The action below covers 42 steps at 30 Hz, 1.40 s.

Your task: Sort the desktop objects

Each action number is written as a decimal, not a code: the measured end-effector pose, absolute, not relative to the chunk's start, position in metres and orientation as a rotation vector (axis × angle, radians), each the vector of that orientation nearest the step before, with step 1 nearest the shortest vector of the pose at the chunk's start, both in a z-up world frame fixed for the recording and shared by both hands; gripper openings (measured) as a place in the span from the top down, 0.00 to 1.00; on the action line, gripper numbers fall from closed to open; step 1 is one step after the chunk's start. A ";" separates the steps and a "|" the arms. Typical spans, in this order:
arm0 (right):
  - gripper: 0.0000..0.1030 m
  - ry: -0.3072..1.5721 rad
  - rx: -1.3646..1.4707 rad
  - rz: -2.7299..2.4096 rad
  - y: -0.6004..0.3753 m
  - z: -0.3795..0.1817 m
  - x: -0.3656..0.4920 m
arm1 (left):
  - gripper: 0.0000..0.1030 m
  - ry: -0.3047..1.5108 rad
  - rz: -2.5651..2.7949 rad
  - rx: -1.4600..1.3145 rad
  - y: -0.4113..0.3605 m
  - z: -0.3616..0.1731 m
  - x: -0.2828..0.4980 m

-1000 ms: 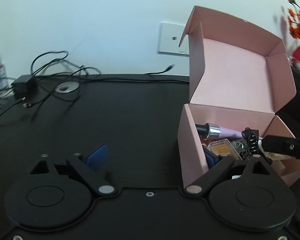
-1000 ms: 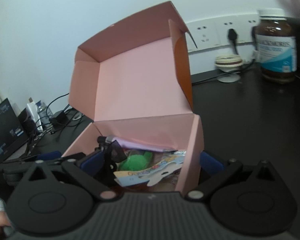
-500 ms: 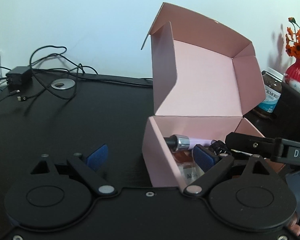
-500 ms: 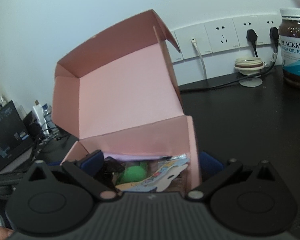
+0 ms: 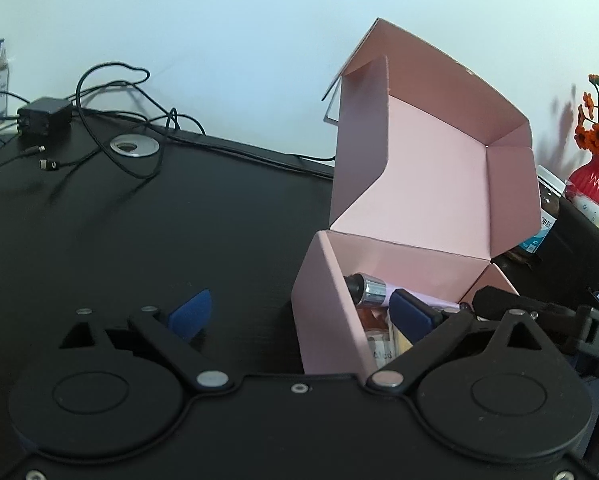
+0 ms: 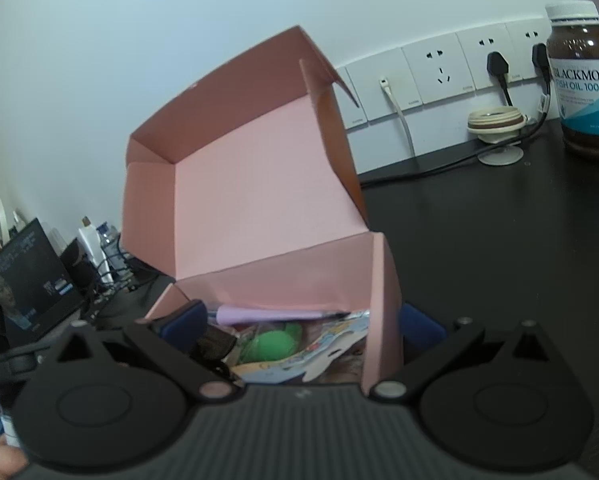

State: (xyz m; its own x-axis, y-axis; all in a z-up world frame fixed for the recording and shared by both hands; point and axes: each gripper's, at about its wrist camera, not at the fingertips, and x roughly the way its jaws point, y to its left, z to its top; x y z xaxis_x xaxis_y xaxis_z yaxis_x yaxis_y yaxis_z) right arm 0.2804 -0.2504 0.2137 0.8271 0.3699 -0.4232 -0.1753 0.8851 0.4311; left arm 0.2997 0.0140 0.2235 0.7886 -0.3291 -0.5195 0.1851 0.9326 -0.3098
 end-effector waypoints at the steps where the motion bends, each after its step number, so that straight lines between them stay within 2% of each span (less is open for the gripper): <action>1: 0.01 0.519 0.402 0.302 -0.252 0.213 0.280 | 0.02 0.602 -0.279 -0.242 0.013 0.224 0.300; 9: 0.01 0.468 0.386 0.274 -0.251 0.215 0.271 | 0.00 0.603 -0.269 -0.179 0.007 0.227 0.299; 28: 0.01 0.476 0.348 0.232 -0.247 0.216 0.270 | 0.00 0.525 -0.248 -0.075 -0.002 0.235 0.291; 34: 0.01 0.500 0.343 0.221 -0.248 0.217 0.273 | 0.00 0.495 -0.256 -0.104 0.006 0.239 0.288; 37: 0.01 0.572 0.311 0.245 -0.249 0.215 0.279 | 0.00 0.478 -0.257 -0.121 0.010 0.240 0.287; 42: 0.01 0.587 0.193 0.254 -0.250 0.229 0.280 | 0.00 0.467 -0.261 -0.110 0.008 0.241 0.286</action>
